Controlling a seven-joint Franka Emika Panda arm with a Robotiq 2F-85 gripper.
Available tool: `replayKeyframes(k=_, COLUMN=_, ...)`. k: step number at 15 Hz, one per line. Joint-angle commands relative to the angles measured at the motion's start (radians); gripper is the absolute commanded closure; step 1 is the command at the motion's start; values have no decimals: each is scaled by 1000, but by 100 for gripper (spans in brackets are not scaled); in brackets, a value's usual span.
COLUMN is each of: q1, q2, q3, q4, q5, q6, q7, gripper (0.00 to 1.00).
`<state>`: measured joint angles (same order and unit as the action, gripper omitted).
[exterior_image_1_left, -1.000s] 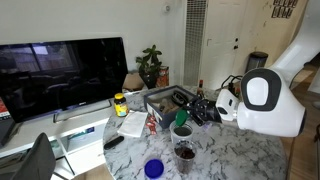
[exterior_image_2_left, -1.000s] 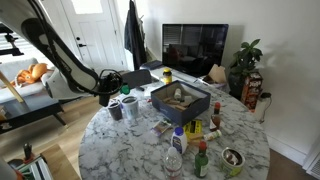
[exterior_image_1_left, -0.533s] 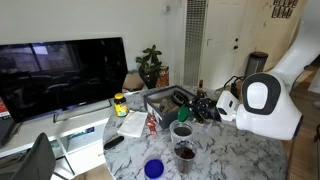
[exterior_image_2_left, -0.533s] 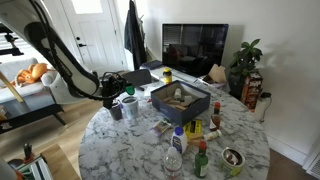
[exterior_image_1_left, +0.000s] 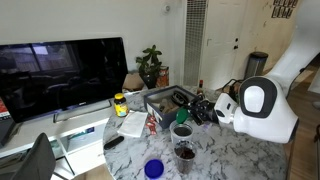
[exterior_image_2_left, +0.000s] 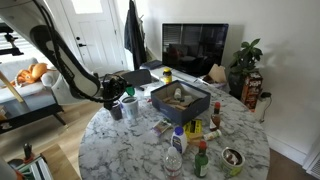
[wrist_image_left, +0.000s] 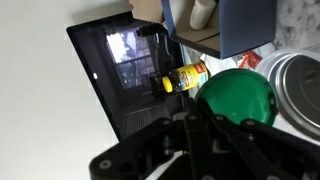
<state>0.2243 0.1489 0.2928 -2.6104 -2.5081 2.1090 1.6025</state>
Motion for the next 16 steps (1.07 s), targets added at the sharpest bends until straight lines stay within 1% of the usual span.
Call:
replayKeyframes(k=1, q1=17, q2=1, q3=22, q4=2, q5=2, q6=-32, q7=3, gripper=98)
replayKeyframes(k=5, q1=21, q2=-5, q3=31, q4=-10, q5=2, q6=-34, q7=8, gripper=98)
replayKeyframes(k=6, q1=20, q2=-8, q3=28, q4=-14, q5=2, q6=-59, q7=6, gripper=98)
replayKeyframes(k=7, q1=19, q2=-11, q3=23, q4=-21, q5=2, q6=-107, q7=14, gripper=98)
replayKeyframes(k=8, q1=22, q2=-18, q3=28, q4=-23, q5=2, q6=-110, q7=21, gripper=98)
replayKeyframes(k=9, q1=23, q2=-21, q3=29, q4=-26, q5=1, q6=-88, q7=-15, gripper=98)
replayKeyframes(k=10, q1=19, q2=-17, q3=28, q4=-28, q5=1, q6=-98, q7=17, gripper=98)
replayKeyframes(k=11, q1=23, q2=-23, q3=35, q4=-26, q5=1, q6=-55, q7=3, gripper=98)
replayKeyframes(k=12, q1=32, q2=-28, q3=37, q4=-41, q5=1, q6=-147, q7=13, gripper=98)
replayKeyframes(k=13, q1=41, q2=-40, q3=47, q4=-46, q5=1, q6=-154, q7=22, gripper=98)
replayKeyframes(k=14, q1=38, q2=-43, q3=48, q4=-48, q5=1, q6=-101, q7=-7, gripper=98)
replayKeyframes(k=15, q1=39, q2=-43, q3=44, q4=-57, q5=1, q6=-130, q7=-21, gripper=98)
replayKeyframes(k=16, q1=39, q2=-51, q3=44, q4=-66, q5=1, q6=-172, q7=13, gripper=98)
